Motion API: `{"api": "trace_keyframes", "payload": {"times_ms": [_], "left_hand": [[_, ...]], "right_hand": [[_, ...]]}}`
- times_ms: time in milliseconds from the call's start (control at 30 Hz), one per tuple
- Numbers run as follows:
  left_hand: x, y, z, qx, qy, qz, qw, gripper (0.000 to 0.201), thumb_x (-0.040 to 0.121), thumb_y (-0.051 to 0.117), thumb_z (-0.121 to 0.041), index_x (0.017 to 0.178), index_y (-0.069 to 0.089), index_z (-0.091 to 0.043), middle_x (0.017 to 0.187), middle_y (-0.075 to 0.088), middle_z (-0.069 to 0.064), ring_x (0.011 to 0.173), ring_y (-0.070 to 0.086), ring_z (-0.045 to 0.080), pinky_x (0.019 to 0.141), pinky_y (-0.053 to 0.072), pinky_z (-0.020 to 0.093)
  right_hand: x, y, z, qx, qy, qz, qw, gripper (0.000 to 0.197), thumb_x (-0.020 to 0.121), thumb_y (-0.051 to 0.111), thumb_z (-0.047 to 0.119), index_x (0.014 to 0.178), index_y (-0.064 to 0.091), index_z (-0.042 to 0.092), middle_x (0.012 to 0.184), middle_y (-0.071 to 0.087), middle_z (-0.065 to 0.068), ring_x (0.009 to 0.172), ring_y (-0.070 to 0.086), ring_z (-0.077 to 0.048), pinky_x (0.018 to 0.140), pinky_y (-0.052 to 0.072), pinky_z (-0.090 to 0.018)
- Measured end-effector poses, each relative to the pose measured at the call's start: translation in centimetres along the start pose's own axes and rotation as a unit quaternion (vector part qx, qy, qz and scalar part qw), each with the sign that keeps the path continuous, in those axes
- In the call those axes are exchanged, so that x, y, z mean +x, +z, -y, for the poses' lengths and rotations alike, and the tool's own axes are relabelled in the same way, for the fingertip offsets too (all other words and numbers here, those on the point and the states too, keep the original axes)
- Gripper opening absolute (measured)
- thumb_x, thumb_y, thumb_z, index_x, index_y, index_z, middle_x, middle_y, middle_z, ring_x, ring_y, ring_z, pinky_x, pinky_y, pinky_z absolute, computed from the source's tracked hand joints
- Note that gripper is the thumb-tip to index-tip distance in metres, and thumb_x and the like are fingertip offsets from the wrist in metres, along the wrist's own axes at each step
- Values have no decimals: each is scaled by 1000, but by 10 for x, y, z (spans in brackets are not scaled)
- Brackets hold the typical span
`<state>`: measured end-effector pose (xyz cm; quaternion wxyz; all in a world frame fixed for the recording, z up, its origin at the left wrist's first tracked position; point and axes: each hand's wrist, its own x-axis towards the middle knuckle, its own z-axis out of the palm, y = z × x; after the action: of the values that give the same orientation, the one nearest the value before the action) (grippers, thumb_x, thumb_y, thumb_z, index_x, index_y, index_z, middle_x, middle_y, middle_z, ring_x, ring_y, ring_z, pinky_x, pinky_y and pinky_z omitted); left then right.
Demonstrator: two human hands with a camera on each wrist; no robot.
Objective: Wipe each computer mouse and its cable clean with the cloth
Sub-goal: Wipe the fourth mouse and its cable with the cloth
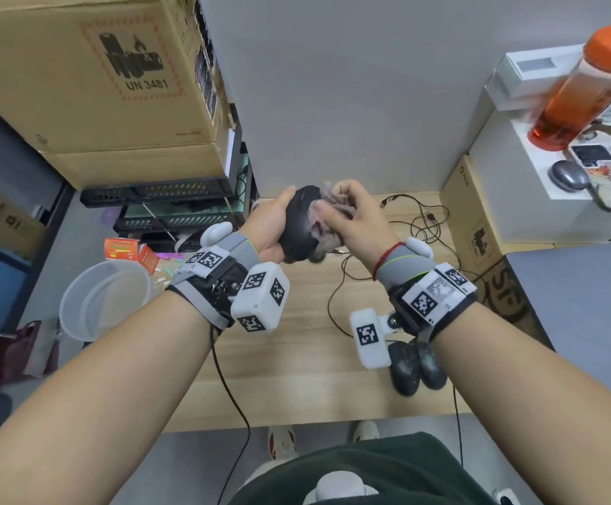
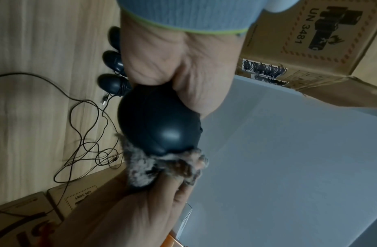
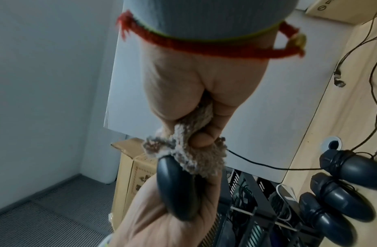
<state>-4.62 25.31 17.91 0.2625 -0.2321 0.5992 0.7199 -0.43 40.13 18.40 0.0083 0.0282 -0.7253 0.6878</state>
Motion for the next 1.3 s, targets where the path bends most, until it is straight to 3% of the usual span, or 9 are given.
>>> {"api": "trace_keyframes", "payload": {"times_ms": [133,267,433,633,700,900,1000,1100,1300], "left_hand": [[-2,6,1,-4,10,9,1000,64,101,39,-63,119,68,-10,108,75,15,79,72,31,65,58,38],[-1,9,2,72,67,-48,994,63,98,39,-69,94,68,-13,104,75,17,97,74,34,91,57,57],[-17,26,4,57,47,110,991,78,100,20,-70,110,67,-9,86,75,6,68,72,18,59,57,27],[-10,7,-8,46,-10,126,991,101,56,41,-104,79,57,-7,81,61,19,59,62,32,62,57,42],[-13,5,-6,49,-14,138,989,98,65,34,-102,75,58,-8,78,61,17,59,62,31,61,57,39],[-16,18,-5,8,10,140,990,90,85,17,-89,89,60,-10,68,59,11,47,57,22,46,48,25],[-12,7,-13,13,-18,106,994,87,70,28,-100,75,49,-16,66,50,9,45,52,23,49,49,28],[0,-2,-11,-3,-6,83,996,91,73,36,-96,89,64,-12,91,64,16,79,67,32,73,58,43],[-13,18,-5,64,-8,97,993,97,81,12,-92,86,62,-9,63,63,11,43,59,23,46,49,25]], "right_hand": [[0,-2,3,16,4,0,1000,26,88,71,17,97,47,12,84,56,-2,76,56,-16,69,48,-34],[-8,-2,2,-31,0,42,999,32,84,74,5,99,46,6,78,55,2,66,53,-14,57,46,-33],[9,-6,3,-37,-1,-41,998,21,84,75,22,89,55,18,80,63,6,72,60,-8,72,49,-30],[-15,4,8,-64,5,96,993,29,73,85,11,80,57,16,74,63,-6,55,64,-30,47,56,-46],[-12,1,9,-85,11,102,991,27,73,84,9,76,58,12,70,62,-2,52,64,-30,44,55,-40],[13,-5,11,-142,-32,-47,988,24,71,83,35,67,60,32,76,65,5,72,63,-15,75,55,-43],[-10,8,18,-128,-76,67,987,27,69,88,16,70,63,24,83,55,-2,65,56,-12,57,55,-35],[-20,5,19,-108,-45,147,982,29,67,88,6,66,63,20,83,53,-2,60,55,-12,40,52,-39],[5,-8,15,-154,-58,-4,986,28,70,85,29,66,58,33,75,60,11,72,60,-15,73,53,-36]]}}
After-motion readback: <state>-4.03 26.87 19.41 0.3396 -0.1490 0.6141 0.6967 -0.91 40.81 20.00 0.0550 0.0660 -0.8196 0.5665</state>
